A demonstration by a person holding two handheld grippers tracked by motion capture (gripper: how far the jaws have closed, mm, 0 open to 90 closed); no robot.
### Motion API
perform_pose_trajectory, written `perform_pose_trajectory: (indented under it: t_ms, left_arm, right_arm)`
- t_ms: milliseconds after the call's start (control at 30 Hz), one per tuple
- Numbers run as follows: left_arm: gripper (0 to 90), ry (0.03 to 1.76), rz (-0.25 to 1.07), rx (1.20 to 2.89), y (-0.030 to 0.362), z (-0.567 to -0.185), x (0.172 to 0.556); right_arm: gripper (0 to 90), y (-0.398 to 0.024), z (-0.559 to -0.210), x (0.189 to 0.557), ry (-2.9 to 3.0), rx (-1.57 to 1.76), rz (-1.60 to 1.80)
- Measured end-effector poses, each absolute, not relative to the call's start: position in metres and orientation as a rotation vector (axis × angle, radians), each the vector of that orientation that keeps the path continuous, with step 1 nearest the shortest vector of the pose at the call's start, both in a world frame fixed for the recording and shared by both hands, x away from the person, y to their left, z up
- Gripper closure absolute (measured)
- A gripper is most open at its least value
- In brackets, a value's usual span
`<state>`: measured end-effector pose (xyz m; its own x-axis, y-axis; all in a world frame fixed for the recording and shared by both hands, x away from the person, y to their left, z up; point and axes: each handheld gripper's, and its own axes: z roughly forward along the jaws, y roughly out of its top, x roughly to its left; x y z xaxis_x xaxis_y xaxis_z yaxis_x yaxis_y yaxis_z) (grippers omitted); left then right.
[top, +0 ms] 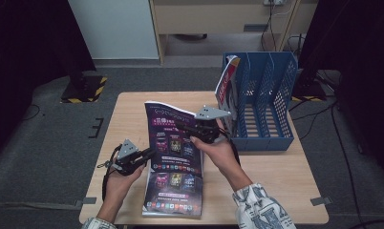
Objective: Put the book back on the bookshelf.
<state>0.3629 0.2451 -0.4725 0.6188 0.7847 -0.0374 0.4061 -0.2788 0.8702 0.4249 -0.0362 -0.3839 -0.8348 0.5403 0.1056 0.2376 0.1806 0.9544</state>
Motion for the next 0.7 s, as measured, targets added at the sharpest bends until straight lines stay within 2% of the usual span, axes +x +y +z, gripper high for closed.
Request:
perform_pose_trajectory:
  t_ms: [367, 700]
  left_arm:
    - [78.3, 0.945, 0.502, 1.898, 0.246, -0.473, 0.363]
    - [77.5, 0.945, 0.506, 1.849, 0.248, -0.472, 0.364]
  right_arm:
    - [82.4, -0.039, -0.386, 0.426, 2.195, 0.765, 1.742]
    - [82.7, -0.035, -0.379, 0.413, 2.142, 0.698, 1.776]
